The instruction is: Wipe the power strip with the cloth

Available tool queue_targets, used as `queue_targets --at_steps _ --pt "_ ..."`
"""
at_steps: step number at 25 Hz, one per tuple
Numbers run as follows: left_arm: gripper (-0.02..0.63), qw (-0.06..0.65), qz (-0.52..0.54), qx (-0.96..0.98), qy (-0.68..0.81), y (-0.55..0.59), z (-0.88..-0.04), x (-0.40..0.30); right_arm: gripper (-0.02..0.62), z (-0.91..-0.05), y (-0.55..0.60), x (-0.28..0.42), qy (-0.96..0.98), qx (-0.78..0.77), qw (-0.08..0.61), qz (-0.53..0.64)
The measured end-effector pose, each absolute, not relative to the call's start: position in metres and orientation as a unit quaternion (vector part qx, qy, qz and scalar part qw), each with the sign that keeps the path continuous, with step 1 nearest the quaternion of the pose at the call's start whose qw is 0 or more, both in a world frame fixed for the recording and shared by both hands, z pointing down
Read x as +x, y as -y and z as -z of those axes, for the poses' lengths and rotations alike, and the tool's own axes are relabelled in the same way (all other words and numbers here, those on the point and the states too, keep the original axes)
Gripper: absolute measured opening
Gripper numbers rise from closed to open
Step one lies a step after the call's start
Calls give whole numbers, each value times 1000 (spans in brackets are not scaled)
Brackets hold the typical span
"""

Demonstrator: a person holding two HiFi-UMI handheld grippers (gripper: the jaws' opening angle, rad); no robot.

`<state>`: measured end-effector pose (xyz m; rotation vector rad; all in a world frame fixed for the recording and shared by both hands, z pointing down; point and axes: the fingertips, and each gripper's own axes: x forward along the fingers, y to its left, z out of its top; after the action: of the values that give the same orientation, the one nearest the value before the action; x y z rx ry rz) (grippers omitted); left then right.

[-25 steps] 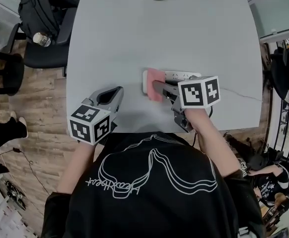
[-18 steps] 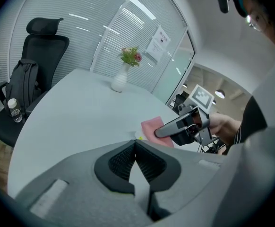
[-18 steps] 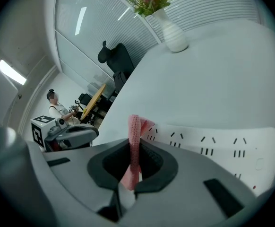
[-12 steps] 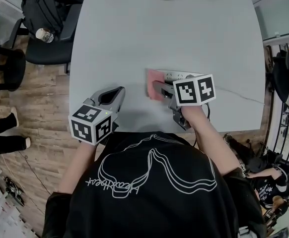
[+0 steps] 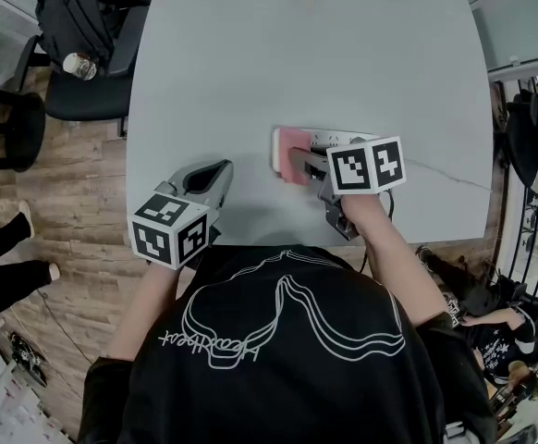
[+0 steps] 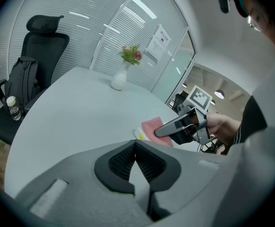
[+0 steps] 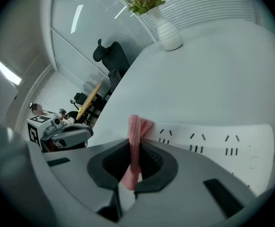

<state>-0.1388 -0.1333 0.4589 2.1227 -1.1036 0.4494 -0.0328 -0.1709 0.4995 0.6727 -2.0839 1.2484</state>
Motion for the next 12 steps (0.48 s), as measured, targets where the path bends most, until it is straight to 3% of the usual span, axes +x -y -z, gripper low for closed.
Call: queue_targets --at_steps 12 --pt "12 341 -183 829 403 128 -459 -118 31 -502 172 19 772 296 294 -479"
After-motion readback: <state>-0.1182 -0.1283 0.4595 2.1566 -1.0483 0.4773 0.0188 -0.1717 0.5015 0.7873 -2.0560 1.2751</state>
